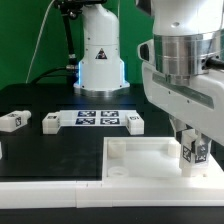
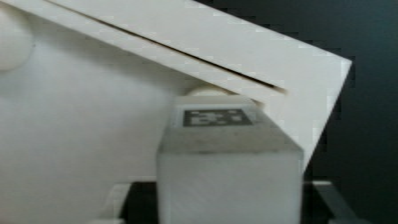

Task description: Assemble one leg

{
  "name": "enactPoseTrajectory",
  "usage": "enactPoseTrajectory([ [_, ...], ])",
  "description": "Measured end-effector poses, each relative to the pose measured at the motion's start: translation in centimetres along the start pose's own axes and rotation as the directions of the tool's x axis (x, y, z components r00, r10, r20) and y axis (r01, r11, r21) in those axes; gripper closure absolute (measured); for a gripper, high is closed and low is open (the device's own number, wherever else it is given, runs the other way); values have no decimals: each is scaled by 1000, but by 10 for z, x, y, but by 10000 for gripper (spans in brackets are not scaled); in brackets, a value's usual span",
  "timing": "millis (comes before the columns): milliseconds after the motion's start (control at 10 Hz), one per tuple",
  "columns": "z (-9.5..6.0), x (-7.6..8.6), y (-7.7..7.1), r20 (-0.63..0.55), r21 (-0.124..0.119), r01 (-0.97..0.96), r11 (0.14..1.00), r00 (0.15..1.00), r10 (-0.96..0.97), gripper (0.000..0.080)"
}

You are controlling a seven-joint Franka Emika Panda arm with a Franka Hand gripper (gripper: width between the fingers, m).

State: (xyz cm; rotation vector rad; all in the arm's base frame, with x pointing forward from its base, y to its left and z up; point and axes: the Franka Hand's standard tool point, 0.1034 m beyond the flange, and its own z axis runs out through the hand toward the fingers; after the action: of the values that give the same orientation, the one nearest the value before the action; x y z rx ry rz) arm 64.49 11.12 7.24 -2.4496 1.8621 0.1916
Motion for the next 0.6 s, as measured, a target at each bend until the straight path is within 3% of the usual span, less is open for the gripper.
enactPoseTrajectory([
  [200,0,0,0,0,0,31,1000,1000,-31,501],
  [300,0,0,0,1,1,35,999,999,-35,300],
  [400,0,0,0,-2,1,175,984,984,-175,300],
  [500,0,-2,0,-6,-3,310,951,951,-310,183],
  [600,1,-7,0,-8,-8,386,923,922,-386,156],
])
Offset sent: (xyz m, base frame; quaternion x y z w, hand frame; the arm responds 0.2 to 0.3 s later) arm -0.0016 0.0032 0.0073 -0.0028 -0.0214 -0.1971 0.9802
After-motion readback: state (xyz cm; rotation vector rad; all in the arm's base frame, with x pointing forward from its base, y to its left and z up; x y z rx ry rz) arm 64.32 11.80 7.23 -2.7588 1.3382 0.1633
